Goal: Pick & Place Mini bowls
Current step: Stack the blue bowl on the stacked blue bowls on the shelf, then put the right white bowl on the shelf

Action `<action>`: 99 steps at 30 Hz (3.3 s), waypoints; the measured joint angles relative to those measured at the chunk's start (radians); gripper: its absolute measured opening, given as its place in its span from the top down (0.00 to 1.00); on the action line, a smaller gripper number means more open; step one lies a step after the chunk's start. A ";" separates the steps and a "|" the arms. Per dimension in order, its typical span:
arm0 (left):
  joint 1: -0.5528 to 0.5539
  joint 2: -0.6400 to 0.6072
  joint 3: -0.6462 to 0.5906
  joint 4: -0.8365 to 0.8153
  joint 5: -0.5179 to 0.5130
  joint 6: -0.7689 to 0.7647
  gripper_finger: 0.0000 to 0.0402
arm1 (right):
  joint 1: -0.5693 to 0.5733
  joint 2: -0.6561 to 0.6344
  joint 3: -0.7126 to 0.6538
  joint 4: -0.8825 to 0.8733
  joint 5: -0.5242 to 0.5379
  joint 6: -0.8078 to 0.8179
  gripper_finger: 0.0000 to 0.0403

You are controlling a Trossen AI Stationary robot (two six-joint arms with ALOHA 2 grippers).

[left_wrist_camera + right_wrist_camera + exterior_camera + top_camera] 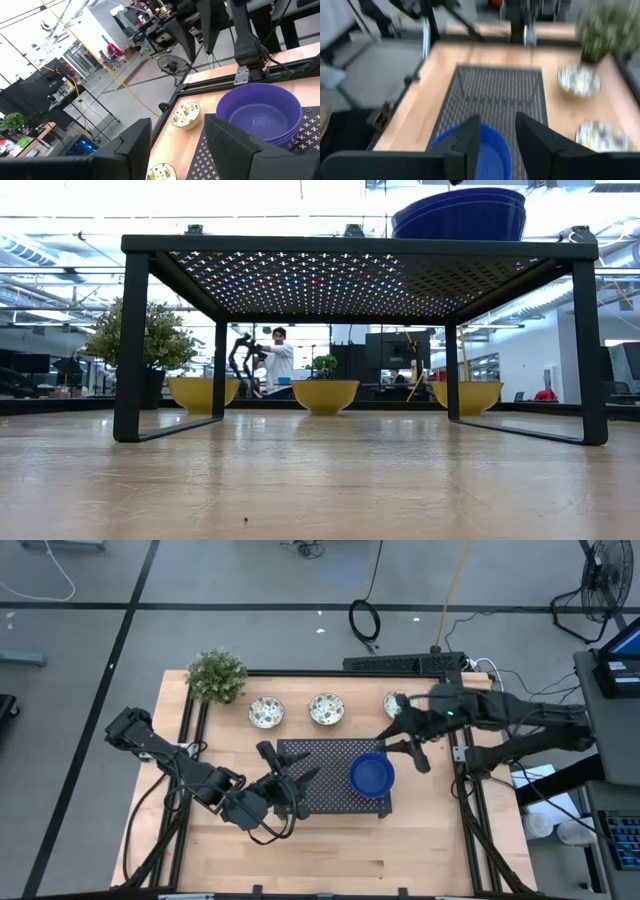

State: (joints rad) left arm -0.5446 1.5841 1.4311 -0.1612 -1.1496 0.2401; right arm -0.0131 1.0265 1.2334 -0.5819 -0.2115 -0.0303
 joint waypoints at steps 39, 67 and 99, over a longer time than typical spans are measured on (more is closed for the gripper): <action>0.002 0.000 0.000 0.001 0.000 -0.010 0.54 | 0.021 -0.119 -0.634 0.795 -0.081 -0.033 1.00; 0.002 0.000 0.000 0.000 0.000 -0.009 0.54 | -0.185 -0.253 -0.650 0.589 0.509 0.004 0.96; 0.002 0.000 0.000 0.001 0.000 -0.010 0.54 | -0.819 0.134 -0.651 0.315 0.442 0.307 0.42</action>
State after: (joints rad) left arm -0.5428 1.5841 1.4315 -0.1604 -1.1496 0.2306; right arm -0.8318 1.1607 0.5823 -0.2672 0.2302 0.2763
